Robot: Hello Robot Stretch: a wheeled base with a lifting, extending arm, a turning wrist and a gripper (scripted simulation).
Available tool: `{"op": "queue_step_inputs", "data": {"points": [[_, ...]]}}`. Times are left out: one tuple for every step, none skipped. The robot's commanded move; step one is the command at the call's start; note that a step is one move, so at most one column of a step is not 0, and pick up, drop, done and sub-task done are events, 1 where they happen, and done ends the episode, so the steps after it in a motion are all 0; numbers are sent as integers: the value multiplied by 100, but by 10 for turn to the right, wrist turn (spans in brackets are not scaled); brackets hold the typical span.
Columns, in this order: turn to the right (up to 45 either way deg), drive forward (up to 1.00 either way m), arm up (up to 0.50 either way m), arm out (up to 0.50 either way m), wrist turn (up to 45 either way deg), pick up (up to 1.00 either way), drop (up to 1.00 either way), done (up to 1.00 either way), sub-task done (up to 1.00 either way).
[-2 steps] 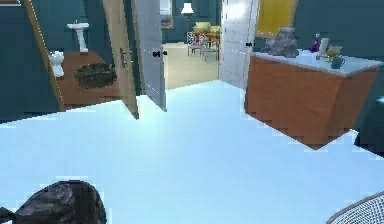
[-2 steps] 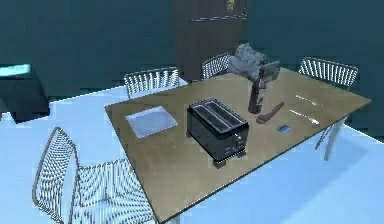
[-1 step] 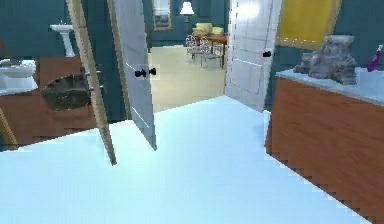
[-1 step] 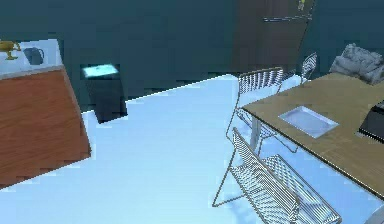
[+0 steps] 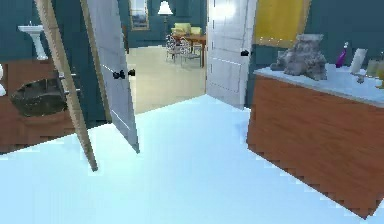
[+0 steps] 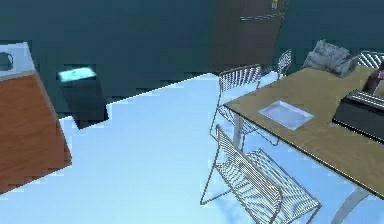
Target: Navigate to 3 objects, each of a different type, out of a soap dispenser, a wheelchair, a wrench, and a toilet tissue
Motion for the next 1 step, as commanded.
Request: {"op": "queue_step_inputs", "data": {"points": [[0,10,0,0,0,0,0,0,0]]}}
